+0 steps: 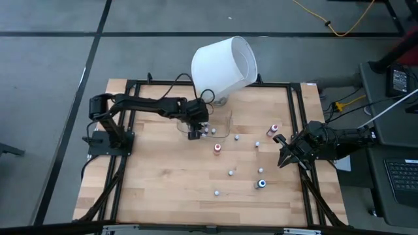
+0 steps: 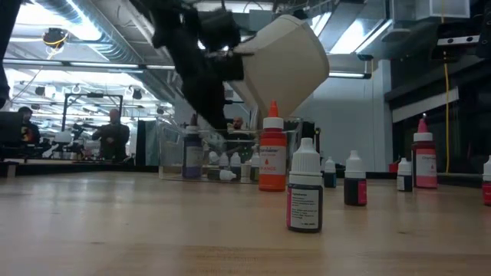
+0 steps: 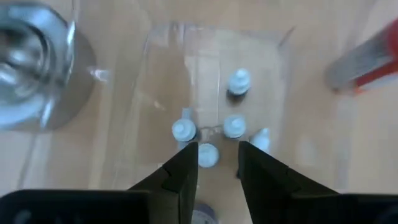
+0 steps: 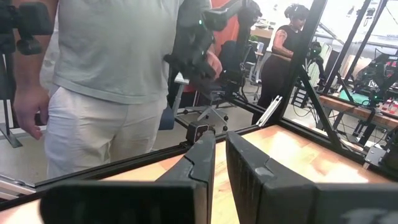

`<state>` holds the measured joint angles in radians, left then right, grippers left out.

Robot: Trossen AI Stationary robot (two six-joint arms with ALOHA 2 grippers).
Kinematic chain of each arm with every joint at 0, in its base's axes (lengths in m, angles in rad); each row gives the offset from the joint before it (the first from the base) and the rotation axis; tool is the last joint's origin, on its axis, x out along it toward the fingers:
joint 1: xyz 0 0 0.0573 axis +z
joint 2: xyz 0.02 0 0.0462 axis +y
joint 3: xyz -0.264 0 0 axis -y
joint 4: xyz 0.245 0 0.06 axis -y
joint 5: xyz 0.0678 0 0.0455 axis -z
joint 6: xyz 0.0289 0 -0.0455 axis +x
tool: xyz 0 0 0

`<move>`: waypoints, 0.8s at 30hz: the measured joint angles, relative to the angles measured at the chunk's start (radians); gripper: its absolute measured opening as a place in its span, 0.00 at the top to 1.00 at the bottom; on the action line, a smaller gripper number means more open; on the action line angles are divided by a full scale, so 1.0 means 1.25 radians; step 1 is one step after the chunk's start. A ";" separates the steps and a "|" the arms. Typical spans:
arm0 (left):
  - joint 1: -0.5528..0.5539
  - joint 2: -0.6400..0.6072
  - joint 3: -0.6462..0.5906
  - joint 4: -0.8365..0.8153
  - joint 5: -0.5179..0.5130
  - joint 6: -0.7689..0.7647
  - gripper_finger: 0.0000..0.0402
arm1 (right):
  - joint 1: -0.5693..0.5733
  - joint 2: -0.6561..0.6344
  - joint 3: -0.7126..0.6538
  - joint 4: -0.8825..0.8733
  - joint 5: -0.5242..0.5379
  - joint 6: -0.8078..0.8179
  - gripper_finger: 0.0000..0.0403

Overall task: Pick & Place food coloring
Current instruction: Put the big orange food coloring bottle into the container

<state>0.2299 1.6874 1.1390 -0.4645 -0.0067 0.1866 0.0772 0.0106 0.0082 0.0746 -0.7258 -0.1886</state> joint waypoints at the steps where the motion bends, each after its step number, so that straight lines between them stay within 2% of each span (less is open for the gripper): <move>1: -0.007 -0.010 0.011 -0.015 0.001 0.007 0.72 | 0.000 0.000 0.000 0.000 0.000 0.000 0.89; 7: -0.044 -0.110 0.046 -0.097 0.019 0.062 0.73 | 0.000 0.000 0.000 0.000 0.000 0.000 0.89; 16: -0.063 -0.279 0.046 -0.130 -0.060 0.101 0.74 | 0.000 0.000 0.000 0.000 0.000 0.000 0.89; 19: -0.063 -0.321 0.046 -0.123 -0.045 0.108 0.74 | 0.000 0.000 0.000 0.000 0.000 0.000 0.89; 24: -0.085 -0.357 0.047 -0.082 0.036 0.093 0.75 | 0.000 0.000 0.000 0.000 0.000 0.000 0.89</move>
<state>0.1234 1.2408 1.1973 -0.5665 0.0386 0.3034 0.0770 0.0105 0.0083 0.0746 -0.7258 -0.1884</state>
